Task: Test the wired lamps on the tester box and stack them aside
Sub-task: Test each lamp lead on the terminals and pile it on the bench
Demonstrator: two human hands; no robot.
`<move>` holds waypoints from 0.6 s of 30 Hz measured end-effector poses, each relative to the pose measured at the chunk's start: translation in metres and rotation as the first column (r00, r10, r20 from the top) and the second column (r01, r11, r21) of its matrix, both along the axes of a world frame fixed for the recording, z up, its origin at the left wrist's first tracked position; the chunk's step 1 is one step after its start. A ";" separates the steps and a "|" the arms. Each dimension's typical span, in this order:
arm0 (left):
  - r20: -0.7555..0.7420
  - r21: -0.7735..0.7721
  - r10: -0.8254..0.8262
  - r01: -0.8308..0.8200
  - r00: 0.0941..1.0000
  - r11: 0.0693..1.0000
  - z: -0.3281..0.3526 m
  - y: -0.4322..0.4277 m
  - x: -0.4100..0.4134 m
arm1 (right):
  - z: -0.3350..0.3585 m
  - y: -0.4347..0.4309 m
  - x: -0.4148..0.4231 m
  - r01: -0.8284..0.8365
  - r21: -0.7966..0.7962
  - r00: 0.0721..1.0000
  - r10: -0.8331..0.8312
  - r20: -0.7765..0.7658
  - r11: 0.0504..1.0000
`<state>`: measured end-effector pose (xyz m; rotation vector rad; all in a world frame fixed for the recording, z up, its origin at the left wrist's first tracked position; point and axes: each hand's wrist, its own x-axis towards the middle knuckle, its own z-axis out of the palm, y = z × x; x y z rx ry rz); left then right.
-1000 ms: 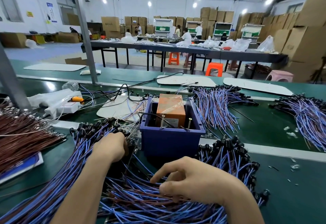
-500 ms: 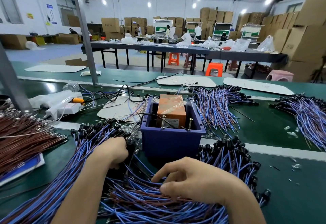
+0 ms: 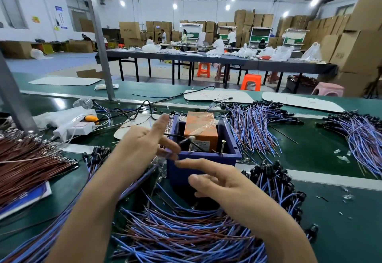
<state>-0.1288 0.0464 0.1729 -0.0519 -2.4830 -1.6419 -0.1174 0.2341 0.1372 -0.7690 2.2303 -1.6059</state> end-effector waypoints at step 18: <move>0.070 -0.173 -0.319 0.327 0.945 0.929 -0.017 -0.015 -0.015 | 0.002 0.059 -0.017 0.753 -0.657 0.504 -0.632 0.589 -0.011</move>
